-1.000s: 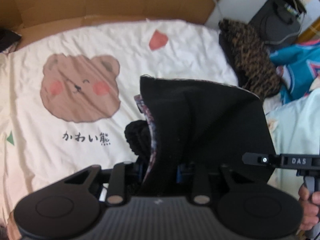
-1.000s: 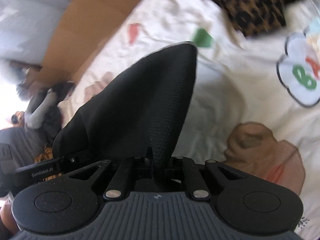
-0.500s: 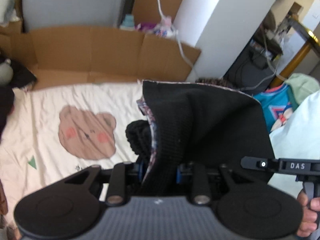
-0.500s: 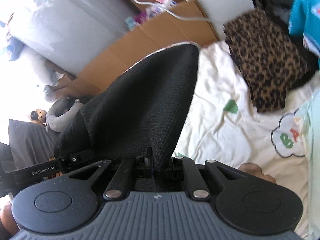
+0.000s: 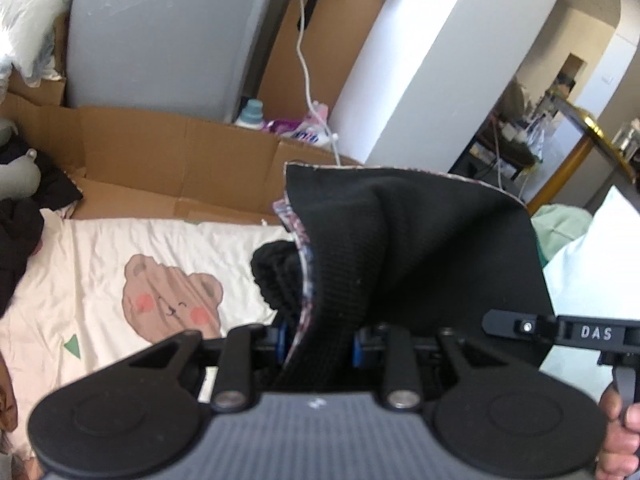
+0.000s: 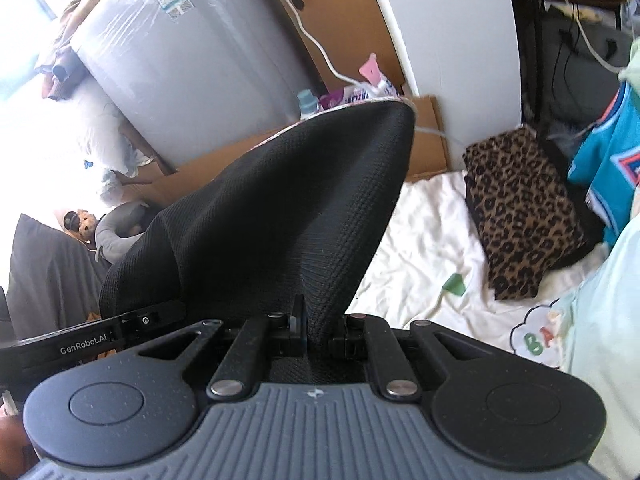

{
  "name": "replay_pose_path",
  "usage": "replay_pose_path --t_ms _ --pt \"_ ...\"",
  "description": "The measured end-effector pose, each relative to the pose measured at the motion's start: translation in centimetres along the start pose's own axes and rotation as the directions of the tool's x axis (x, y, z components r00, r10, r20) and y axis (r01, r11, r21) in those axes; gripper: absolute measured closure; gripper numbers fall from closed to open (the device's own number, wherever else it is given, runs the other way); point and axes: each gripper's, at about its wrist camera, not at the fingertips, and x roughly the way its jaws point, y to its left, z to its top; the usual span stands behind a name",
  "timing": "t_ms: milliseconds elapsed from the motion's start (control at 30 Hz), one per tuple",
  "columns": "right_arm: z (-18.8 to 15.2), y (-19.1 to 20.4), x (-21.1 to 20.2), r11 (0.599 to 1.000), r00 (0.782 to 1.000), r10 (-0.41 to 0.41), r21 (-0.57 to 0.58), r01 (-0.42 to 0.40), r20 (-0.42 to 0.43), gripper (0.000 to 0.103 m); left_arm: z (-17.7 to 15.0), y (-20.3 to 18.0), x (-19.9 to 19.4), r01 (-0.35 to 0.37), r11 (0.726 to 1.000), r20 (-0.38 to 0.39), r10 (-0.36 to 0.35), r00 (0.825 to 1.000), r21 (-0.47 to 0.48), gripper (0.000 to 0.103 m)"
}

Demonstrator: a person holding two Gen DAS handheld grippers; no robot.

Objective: Fold clothes
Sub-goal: 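Lift the folded black shorts up off the sheet with both tools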

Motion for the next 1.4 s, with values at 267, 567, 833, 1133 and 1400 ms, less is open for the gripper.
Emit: replay_pose_path --t_ms 267,567,833,1133,1400 --pt "0.5 3.2 -2.7 0.997 0.997 -0.060 -0.054 0.063 0.053 0.096 0.6 -0.1 -2.6 0.028 0.999 0.077 -0.030 0.997 0.019 0.073" --pt "0.4 4.2 -2.6 0.991 0.994 -0.007 -0.130 0.021 0.105 0.096 0.6 0.5 -3.5 0.012 1.000 0.102 -0.010 0.995 -0.018 0.073" --pt "1.8 3.8 -3.9 0.973 0.988 0.061 -0.228 -0.028 0.141 0.096 1.8 -1.5 -4.7 -0.010 1.000 0.151 0.010 0.988 0.005 0.073" --pt "4.7 0.0 -5.2 0.977 0.980 0.074 -0.208 -0.035 0.183 0.096 3.8 -7.0 -4.4 -0.043 0.998 0.173 0.035 0.984 0.042 0.073" --pt "7.7 -3.8 -7.3 0.985 0.974 0.037 -0.172 0.002 0.222 0.096 5.1 -11.4 -1.7 -0.016 1.000 0.177 0.015 0.984 0.009 0.073"
